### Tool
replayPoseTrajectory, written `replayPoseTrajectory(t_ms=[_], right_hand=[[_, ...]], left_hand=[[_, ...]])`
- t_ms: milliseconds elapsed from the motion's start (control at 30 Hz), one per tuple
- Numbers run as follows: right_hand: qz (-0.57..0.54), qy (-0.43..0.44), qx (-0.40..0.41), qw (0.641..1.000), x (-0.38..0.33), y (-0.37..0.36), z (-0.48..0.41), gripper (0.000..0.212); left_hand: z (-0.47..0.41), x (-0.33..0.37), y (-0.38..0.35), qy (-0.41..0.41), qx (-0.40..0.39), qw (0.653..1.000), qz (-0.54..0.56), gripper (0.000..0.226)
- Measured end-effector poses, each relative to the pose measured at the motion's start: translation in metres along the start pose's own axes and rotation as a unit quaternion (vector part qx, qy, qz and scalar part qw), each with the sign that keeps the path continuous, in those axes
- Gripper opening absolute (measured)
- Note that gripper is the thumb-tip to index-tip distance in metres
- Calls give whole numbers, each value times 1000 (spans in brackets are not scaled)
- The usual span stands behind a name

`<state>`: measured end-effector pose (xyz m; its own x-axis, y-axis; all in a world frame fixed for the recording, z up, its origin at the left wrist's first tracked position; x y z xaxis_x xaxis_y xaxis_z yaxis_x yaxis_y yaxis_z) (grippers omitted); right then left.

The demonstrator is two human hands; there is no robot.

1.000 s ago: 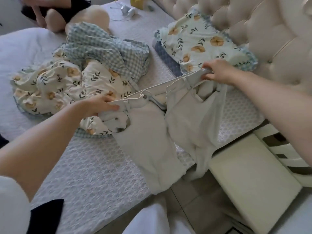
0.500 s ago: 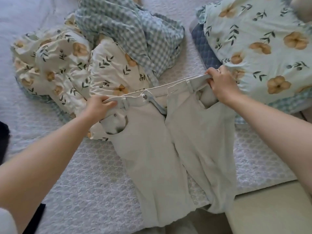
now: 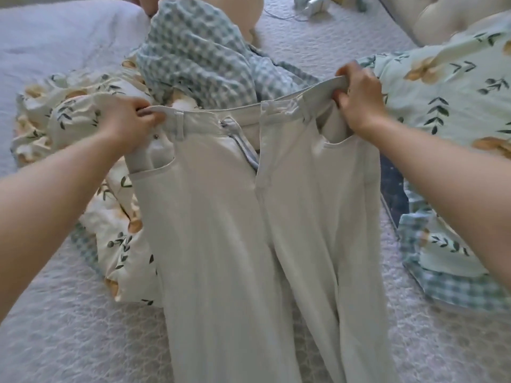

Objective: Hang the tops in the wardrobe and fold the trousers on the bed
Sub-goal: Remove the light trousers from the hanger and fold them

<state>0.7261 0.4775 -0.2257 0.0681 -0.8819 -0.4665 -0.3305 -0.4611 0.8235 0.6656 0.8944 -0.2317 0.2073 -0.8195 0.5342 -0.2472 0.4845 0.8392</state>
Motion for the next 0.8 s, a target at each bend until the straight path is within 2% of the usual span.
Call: replayPoseTrajectory(t_ms=[200, 300, 400, 500, 567, 633, 700, 800], right_hand=[[8, -13, -64, 998, 38, -96, 13, 28], [-38, -84, -54, 994, 61, -118, 19, 38], [-105, -194, -52, 974, 84, -128, 33, 54], [-201, -308, -56, 928, 107, -139, 52, 70], [-226, -345, -64, 909, 121, -146, 66, 65], [-219, -346, -76, 909, 126, -143, 81, 48], [-222, -345, -93, 907, 130, -139, 97, 45], [-241, -341, -109, 902, 134, -125, 116, 36]], left_hand=[[-2, -59, -67, 27, 17, 996, -84, 16], [-5, -61, -77, 0, 39, 988, -151, 23], [0, -43, -77, -6, 86, 973, -212, 21], [21, -8, -82, -103, 141, 960, -220, 46], [47, 23, -94, -213, 163, 950, -159, 44], [77, 50, -119, -308, 112, 942, -64, 41], [104, 67, -149, -336, -11, 942, 0, 41], [119, 62, -190, -216, -147, 965, -25, 47]])
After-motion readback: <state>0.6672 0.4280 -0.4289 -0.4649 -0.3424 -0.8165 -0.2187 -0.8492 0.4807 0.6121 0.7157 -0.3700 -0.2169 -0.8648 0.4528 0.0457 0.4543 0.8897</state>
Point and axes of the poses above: each hand's wrist, its own z-axis away from the middle knuckle, its own y-axis out of the back of the hand, x = y × z, the point moved 6 cm from there along -z, towards the middle knuckle, and after that the axes turned 9 degrees about x, right-handed, at the moved point
